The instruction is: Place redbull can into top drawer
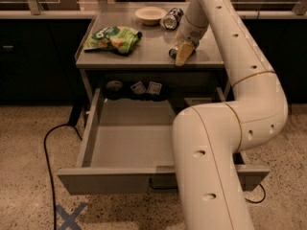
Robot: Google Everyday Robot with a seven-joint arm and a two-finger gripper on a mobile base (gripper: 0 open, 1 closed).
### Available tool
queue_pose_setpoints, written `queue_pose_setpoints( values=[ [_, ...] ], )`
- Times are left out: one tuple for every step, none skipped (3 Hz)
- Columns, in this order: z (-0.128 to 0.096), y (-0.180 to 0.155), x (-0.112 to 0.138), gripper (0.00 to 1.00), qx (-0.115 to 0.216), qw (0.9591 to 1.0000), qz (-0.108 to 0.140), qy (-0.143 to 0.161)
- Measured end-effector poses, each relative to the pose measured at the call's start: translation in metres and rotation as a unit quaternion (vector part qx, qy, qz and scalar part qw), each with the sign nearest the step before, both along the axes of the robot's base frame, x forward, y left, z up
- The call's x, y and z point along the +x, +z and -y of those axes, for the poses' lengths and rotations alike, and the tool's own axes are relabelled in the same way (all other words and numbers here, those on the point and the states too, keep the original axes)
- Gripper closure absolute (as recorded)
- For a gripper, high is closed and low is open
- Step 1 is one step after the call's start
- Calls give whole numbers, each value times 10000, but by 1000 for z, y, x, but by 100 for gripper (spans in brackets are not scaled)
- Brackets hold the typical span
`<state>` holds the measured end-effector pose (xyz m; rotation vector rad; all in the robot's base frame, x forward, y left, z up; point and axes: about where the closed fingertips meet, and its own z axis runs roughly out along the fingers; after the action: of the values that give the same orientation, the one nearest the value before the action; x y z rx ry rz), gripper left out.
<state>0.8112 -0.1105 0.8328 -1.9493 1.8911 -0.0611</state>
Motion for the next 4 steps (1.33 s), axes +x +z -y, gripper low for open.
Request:
queue_pose_setpoints(
  values=[
    [-3,6,5,65,42,9999,139,-13],
    [-8,42,6,89,191,9987,463,-50],
    [-17,77,-1,100,564,9959,689,-138],
    [-20,145,-19,100,1190,9838,1289,-379]
  ],
)
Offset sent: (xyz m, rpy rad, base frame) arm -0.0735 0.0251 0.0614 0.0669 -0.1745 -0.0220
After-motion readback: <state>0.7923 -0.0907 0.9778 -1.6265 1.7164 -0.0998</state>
